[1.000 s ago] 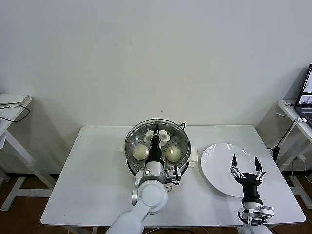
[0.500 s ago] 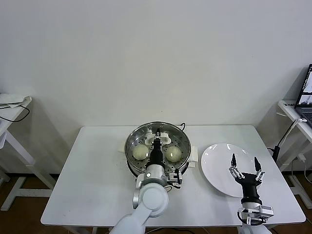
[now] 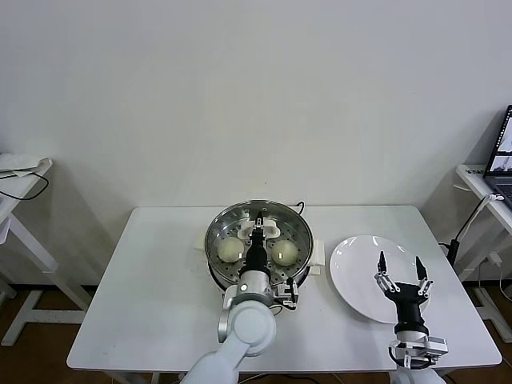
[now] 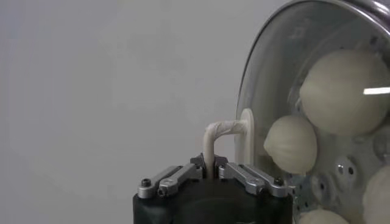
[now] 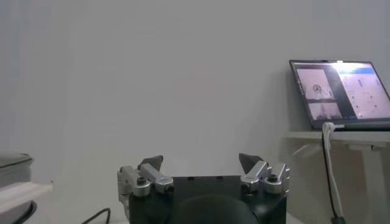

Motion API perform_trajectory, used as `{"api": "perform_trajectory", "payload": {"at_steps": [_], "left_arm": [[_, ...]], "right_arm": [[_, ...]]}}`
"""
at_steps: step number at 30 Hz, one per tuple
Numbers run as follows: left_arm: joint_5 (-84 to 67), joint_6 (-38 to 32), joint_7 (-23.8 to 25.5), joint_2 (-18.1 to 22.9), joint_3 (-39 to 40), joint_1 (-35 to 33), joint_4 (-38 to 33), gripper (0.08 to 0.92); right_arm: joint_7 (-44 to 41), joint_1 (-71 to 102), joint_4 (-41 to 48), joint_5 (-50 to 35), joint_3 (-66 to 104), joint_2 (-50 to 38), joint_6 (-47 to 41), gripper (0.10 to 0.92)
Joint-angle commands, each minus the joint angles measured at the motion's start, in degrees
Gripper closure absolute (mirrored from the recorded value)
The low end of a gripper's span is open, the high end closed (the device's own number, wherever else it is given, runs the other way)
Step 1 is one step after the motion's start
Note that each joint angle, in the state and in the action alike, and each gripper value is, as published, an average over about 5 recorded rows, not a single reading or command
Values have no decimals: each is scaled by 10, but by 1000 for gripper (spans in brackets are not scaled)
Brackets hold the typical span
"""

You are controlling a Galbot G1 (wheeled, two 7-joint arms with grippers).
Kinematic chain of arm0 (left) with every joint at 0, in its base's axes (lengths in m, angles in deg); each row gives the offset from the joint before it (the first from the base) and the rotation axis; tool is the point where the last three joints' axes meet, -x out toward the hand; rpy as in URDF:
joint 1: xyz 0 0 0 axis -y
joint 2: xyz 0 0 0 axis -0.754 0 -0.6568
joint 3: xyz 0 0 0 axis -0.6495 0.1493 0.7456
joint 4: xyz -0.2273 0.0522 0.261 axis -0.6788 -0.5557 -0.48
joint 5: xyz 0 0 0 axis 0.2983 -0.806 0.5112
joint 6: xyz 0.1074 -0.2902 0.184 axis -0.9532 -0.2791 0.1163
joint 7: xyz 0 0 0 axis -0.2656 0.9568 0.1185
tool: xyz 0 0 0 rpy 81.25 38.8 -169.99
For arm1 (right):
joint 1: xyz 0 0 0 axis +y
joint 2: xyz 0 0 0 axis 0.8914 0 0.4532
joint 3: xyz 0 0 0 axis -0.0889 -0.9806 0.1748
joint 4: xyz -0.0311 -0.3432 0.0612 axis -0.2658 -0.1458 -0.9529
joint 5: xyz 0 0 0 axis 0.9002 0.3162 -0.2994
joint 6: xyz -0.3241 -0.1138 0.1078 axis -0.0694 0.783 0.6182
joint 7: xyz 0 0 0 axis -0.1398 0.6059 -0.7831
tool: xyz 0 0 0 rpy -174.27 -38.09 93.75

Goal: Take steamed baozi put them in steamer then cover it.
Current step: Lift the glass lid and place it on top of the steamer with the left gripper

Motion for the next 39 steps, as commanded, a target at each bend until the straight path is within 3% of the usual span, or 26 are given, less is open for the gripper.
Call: {"api": "perform_trajectory", "payload": {"at_steps": [1,23,31,39], "left_arm": [[0,-3,-1,1,0,0,0,810],[-2,-23,-11,6,-11,-7,2,792],[-3,-24,-15,-10,-9,-21,-25,579],[-25,-13,-19,-57,1,-52,-95,351]], "right_arm": [[0,0,-1,0,1,0,0,203],[-2,2,-1,-1,3,-2,2,203],[-2,2,1,-1,3,-3,3,203],[-2,-1,8,-2,3,-6,4,203]]}}
